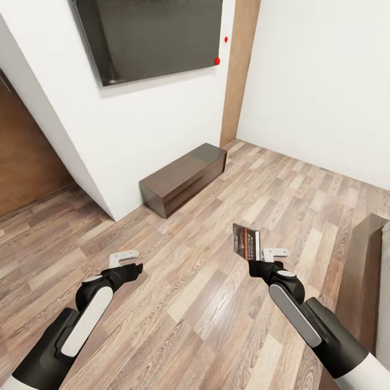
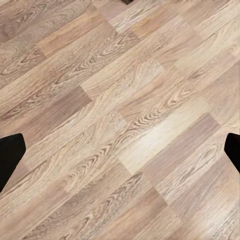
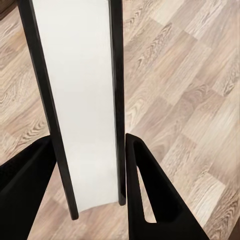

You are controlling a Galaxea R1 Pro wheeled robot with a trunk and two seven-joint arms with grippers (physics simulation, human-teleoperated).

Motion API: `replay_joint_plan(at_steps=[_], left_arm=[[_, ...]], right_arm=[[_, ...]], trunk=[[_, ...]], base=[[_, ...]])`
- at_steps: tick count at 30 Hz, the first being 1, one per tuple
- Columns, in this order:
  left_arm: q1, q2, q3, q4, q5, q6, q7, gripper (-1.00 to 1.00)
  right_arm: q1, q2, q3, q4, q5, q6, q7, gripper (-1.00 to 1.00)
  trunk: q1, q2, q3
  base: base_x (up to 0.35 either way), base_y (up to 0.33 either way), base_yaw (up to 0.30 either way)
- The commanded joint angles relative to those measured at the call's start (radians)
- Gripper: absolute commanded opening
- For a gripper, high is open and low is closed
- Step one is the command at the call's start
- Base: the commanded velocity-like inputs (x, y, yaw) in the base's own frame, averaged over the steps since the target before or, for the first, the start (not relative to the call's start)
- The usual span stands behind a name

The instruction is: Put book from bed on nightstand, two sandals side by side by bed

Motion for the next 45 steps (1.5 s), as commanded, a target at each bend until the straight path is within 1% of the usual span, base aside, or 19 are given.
replay_joint_plan(at_steps=[1, 9, 15, 17, 19, 21, 23, 35, 37, 38, 40, 45], left_arm=[[-0.001, 0.0, 0.0, -0.001, 0.014, 0.002, 0.011, 1.0], [-0.001, 0.0, 0.006, -0.001, 0.02, 0.006, 0.011, 1.0], [-0.001, 0.001, 0.007, -0.001, 0.02, 0.005, 0.011, 1.0], [-0.001, 0.001, 0.0, -0.001, 0.02, 0.005, 0.01, 1.0], [-0.001, -0.004, -0.028, -0.001, 0.014, 0.006, 0.009, 1.0], [-0.001, -0.005, -0.051, -0.001, 0.011, 0.006, 0.009, 1.0], [-0.001, -0.005, -0.06, -0.001, 0.01, 0.006, 0.009, 1.0], [-0.001, -0.003, -0.059, 0.0, 0.019, 0.006, 0.01, 1.0], [-0.001, -0.003, -0.064, 0.0, 0.021, 0.006, 0.007, 1.0], [-0.001, -0.006, -0.076, -0.001, 0.015, 0.007, 0.006, 1.0], [-0.001, -0.006, -0.078, -0.001, 0.013, 0.007, 0.007, 1.0], [-0.001, -0.007, -0.066, 0.0, 0.014, 0.006, 0.01, 1.0]], right_arm=[[-0.001, -0.001, 0.002, -0.002, -0.009, 0.002, -0.016, -1.0], [-0.001, 0.006, 0.002, -0.002, -0.01, 0.003, -0.056, -1.0], [-0.001, 0.007, 0.004, -0.002, -0.012, 0.003, -0.122, -1.0], [-0.001, 0.007, 0.005, 0.0, -0.016, 0.002, -0.151, -1.0], [-0.001, 0.007, 0.005, 0.002, -0.02, 0.0, -0.174, -1.0], [-0.001, 0.007, 0.005, 0.005, -0.021, -0.001, -0.178, -1.0], [-0.001, 0.007, 0.005, 0.004, -0.022, -0.001, -0.179, -1.0], [-0.001, 0.004, 0.002, 0.0, -0.022, 0.0, -0.179, -1.0], [-0.001, 0.004, 0.0, 0.0, -0.022, 0.0, -0.179, -1.0], [-0.001, 0.003, -0.001, -0.001, -0.023, 0.0, -0.179, -1.0], [-0.001, 0.004, -0.001, -0.001, -0.023, -0.001, -0.179, -1.0], [-0.001, 0.006, -0.001, 0.0, -0.022, -0.001, -0.182, -1.0]], trunk=[[0.001, -0.002, 0.0], [0.001, -0.002, 0.013], [0.001, -0.002, 0.022], [0.001, -0.002, 0.026], [0.001, -0.002, 0.029], [0.001, -0.002, 0.032], [0.001, -0.002, 0.035], [0.001, -0.002, 0.055], [0.001, -0.002, 0.059], [0.001, -0.002, 0.06], [0.001, -0.002, 0.063], [0.001, -0.002, 0.071]], base=[[0.015, 0.0, -0.059], [0.005, 0.0, -0.06], [0.0, 0.0, -0.033], [0.0, 0.0, -0.009], [0.0, 0.0, -0.003], [0.0, 0.0, -0.002], [0.0, 0.0, -0.001], [0.0, 0.0, -0.04], [0.0, 0.0, -0.124], [0.0, 0.0, -0.147], [0.0, 0.0, -0.151], [0.0, 0.0, -0.155]])
